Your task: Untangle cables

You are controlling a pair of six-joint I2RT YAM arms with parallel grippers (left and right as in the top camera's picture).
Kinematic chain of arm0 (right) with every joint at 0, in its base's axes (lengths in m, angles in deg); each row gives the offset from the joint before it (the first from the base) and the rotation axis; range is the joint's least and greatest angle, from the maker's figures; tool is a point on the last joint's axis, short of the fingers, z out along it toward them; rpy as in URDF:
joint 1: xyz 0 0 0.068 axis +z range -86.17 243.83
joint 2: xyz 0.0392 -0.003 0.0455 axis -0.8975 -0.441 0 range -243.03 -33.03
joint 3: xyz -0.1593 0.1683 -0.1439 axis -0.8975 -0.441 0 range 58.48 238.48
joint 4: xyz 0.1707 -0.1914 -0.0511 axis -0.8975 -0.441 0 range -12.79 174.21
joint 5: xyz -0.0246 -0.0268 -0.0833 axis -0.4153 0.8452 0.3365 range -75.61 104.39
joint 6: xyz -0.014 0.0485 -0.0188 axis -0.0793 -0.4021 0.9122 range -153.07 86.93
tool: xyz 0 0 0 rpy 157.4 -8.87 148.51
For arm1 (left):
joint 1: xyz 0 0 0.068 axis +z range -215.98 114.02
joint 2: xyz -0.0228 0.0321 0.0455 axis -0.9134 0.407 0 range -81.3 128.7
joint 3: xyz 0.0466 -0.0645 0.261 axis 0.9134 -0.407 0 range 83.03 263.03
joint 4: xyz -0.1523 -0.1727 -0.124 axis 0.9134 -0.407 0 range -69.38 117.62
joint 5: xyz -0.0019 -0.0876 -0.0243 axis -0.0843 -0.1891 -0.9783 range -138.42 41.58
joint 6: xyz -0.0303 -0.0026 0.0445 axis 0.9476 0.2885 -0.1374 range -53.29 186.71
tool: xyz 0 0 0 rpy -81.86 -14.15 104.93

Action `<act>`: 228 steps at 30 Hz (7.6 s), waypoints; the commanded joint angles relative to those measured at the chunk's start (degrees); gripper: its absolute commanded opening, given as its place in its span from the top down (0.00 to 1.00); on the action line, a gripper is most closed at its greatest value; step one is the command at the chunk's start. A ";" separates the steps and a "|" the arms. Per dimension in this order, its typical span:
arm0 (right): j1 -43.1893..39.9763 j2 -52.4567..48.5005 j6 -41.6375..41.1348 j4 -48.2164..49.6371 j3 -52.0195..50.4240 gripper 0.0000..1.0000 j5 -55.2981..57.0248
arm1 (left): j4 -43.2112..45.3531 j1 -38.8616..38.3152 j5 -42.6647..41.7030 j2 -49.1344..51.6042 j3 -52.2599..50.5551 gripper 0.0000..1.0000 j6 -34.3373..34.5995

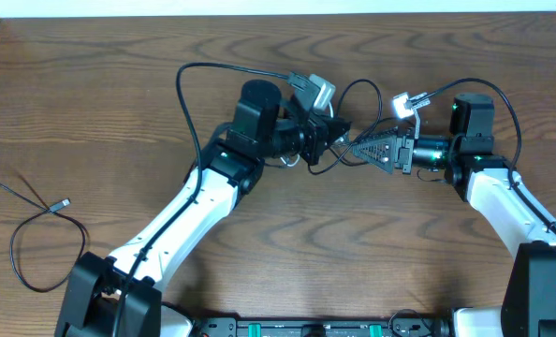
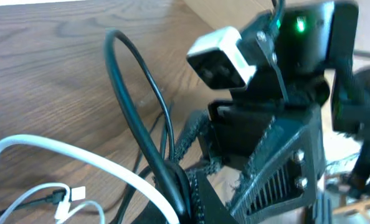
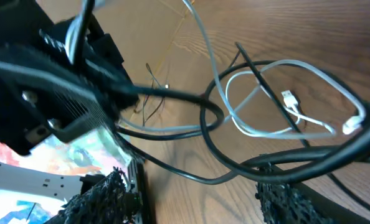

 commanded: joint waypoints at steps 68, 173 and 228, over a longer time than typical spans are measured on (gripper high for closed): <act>2.95 0.70 -5.33 7.72 0.26 0.22 -5.40 | -10.99 -0.37 25.75 -0.33 0.33 0.92 -9.53; 8.17 0.81 -17.73 14.47 0.26 0.65 1.20 | 15.32 1.03 9.79 -0.35 0.33 0.92 6.16; -13.81 0.87 -20.61 16.31 0.26 0.42 -15.10 | -1.16 22.40 -6.75 -0.35 0.33 0.92 0.68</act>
